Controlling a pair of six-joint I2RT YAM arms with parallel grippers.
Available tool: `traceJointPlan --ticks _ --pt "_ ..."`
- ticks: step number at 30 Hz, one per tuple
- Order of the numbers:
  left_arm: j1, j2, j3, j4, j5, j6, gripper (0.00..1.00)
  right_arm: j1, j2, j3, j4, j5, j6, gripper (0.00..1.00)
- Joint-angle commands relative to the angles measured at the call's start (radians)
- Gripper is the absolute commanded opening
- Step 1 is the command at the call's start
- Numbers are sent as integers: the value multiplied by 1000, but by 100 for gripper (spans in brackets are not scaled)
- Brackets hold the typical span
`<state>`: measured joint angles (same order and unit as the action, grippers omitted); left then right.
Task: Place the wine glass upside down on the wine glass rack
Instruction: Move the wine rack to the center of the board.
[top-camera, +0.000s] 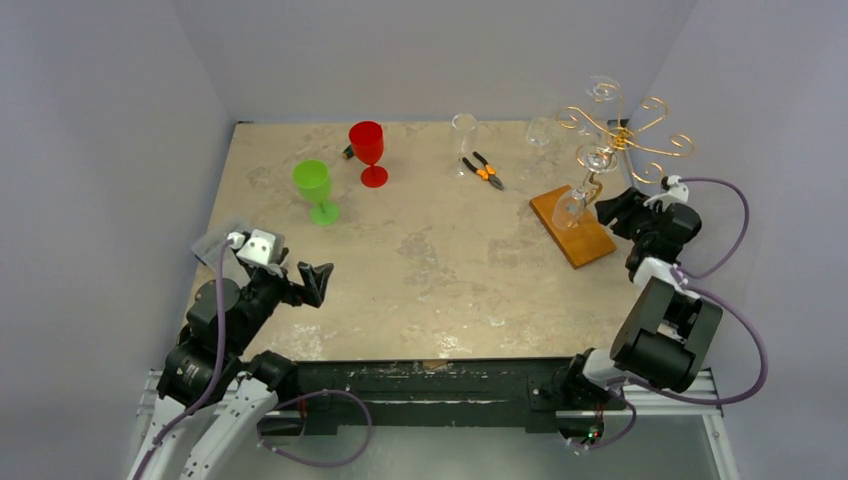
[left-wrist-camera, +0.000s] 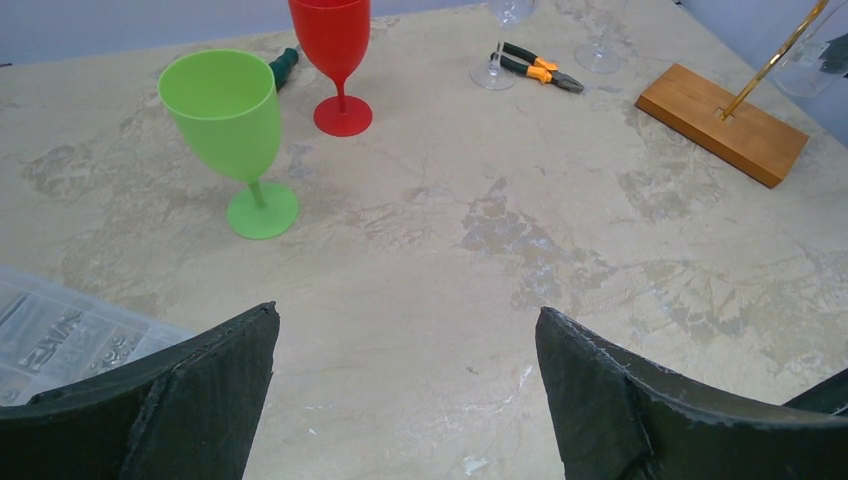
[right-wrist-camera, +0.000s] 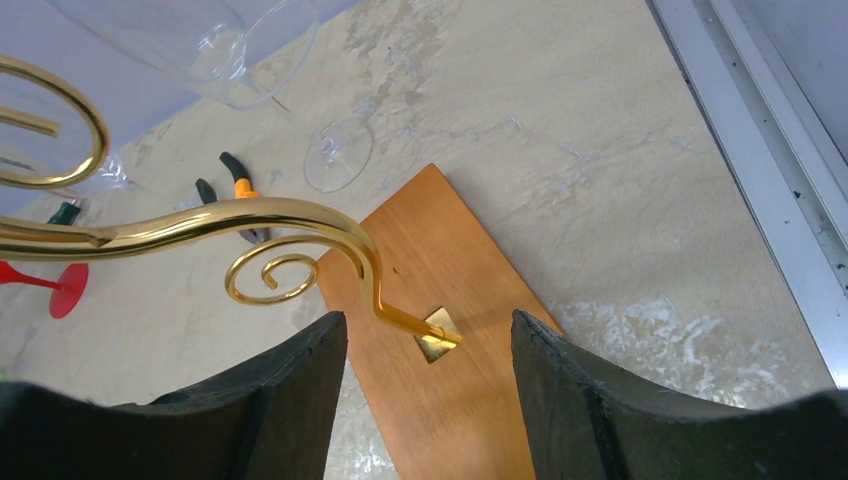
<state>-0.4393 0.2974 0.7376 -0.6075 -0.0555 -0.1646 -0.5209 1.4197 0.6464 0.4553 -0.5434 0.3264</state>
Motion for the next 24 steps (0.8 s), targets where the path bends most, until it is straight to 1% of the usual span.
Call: traceJointPlan --ticks 1,5,11,13,14,16,17,21,24 --pt "6 -11 -4 44 17 -4 96 -25 -79 25 -99 -59 0 60" --pt "5 -19 -6 43 20 -4 96 -28 -140 0 -209 -58 50 60" --pt "6 -29 -6 47 34 -7 96 -30 -266 -5 -462 55 108 63" --pt "6 -29 -6 48 41 -9 96 -30 -298 15 -562 70 113 63" --pt "6 -30 -6 49 43 -9 96 -30 -323 13 -586 71 120 63" --pt "6 -32 -6 49 46 -10 96 -31 -379 7 -612 86 136 65" --pt "5 -33 -6 50 47 -10 96 -31 -399 13 -656 95 139 67" --pt "6 -38 -7 49 46 -10 96 -32 -468 46 -782 127 102 69" --pt "6 -37 -7 50 42 -10 96 -31 -502 84 -896 124 57 68"
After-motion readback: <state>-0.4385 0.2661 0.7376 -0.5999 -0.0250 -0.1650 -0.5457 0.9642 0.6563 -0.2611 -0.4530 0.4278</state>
